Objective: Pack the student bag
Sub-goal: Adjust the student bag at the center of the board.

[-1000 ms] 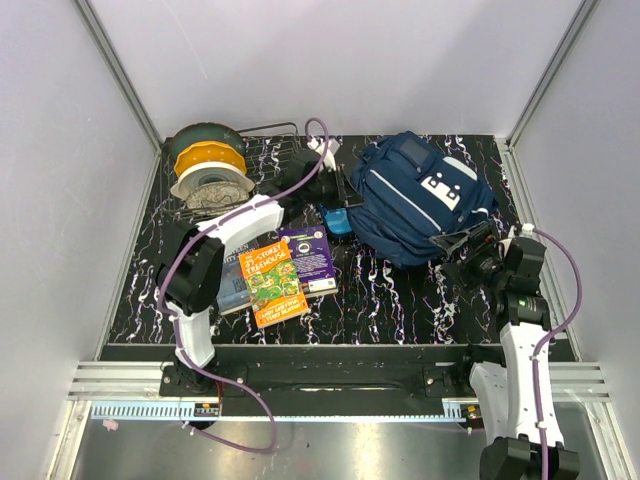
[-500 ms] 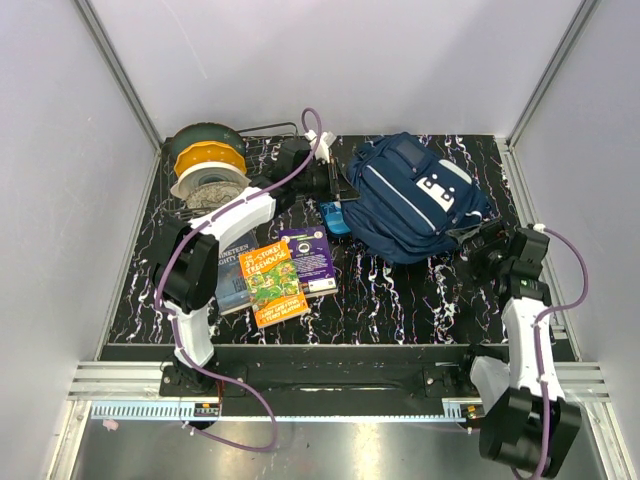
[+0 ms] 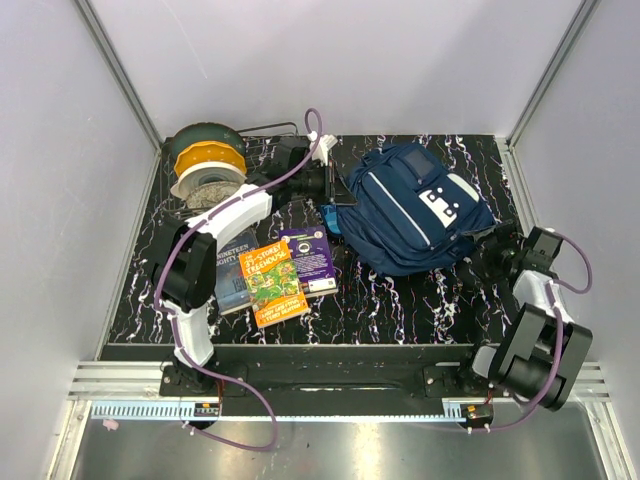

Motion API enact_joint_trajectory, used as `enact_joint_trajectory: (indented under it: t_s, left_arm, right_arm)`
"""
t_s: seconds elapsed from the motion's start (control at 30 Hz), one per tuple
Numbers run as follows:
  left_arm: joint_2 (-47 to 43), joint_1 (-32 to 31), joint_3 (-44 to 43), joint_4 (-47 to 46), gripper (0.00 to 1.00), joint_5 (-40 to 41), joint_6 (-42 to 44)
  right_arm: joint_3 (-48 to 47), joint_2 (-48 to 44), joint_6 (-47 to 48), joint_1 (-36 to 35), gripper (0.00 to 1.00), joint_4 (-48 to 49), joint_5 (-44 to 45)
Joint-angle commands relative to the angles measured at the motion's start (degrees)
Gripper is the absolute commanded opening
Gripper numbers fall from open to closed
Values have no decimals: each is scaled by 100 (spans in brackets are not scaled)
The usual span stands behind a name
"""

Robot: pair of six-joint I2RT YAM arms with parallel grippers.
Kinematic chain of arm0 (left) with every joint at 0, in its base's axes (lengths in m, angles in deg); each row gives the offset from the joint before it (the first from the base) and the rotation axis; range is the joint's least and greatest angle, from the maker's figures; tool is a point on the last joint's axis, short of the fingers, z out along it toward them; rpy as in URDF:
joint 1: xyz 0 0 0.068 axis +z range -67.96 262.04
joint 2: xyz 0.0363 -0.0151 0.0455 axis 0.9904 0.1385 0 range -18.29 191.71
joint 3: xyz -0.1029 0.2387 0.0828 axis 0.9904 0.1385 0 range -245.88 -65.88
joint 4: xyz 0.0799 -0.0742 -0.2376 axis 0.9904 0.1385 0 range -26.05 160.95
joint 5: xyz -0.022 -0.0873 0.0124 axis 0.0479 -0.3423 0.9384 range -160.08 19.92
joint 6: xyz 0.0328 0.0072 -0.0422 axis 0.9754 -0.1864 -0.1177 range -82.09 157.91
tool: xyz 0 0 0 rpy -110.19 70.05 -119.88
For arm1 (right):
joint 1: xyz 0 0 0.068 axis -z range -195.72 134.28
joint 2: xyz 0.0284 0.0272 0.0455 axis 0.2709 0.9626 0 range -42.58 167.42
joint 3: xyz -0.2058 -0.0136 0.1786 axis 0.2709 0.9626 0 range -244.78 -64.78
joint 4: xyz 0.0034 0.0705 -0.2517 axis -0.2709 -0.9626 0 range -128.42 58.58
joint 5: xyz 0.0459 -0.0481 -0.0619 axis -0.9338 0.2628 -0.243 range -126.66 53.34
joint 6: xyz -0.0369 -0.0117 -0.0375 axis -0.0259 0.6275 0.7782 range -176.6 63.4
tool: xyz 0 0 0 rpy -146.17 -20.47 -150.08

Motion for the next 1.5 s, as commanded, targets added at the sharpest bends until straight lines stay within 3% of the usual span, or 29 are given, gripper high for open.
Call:
enact_joint_trajectory:
  t_s: [0.0, 0.37, 0.5, 0.63, 0.73, 0.77, 0.83, 0.87, 0.9, 1.0, 1.03, 1.07, 1.23, 1.33, 1.47]
  left_arm:
    - [-441, 50, -604, -341, 0, -950, 437]
    - [-107, 67, -912, 2, 0, -1435, 622]
    - [16, 76, -938, -7, 0, -1470, 578]
    - [69, 67, -947, -7, 0, -1391, 525]
    - [61, 67, -938, 46, 0, -1215, 525]
    - [61, 67, -938, 46, 0, -1189, 525]
    - [78, 76, -956, 81, 0, -1127, 525]
    - [87, 67, -964, 98, 0, -1101, 525]
    - [96, 67, -973, 116, 6, -1066, 525]
    - [-35, 67, -851, -67, 28, -935, 525]
    - [-141, 67, -763, -234, 45, -908, 429]
    - [-237, 67, -684, -392, 53, -864, 393]
    - [-546, 67, -946, -26, 78, -346, 778]
    - [-677, 85, -1000, 380, 81, 409, 1043]
    - [-1151, 295, -387, 249, 93, 1166, 974]
  right_arm:
    - [75, 413, -208, 18, 100, 1506, -287]
    - [224, 2153, -886, 27, 100, 3938, -1042]
    - [313, 2487, -1009, 9, 98, 4338, -1165]
    - [410, 2716, -1229, 9, 83, 4847, -1438]
    - [507, 2585, -1177, 9, 62, 4761, -1403]
    - [524, 2541, -1081, 9, 46, 4673, -1394]
    - [524, 2384, -957, 9, 26, 4402, -1350]
    - [507, 2330, -887, 9, 8, 4322, -1333]
    - [498, 2260, -869, 9, 0, 4260, -1350]
    - [498, 1883, -966, 9, 0, 4102, -1447]
    - [498, 1560, -1009, 9, 0, 3892, -1325]
    - [533, 1347, -1097, 1, 0, 3734, -1167]
    - [437, 161, -1571, 9, 0, 3004, -341]
    - [349, -183, -1958, 18, 0, 2828, -33]
    - [480, -640, -2589, 71, 0, 2633, 556]
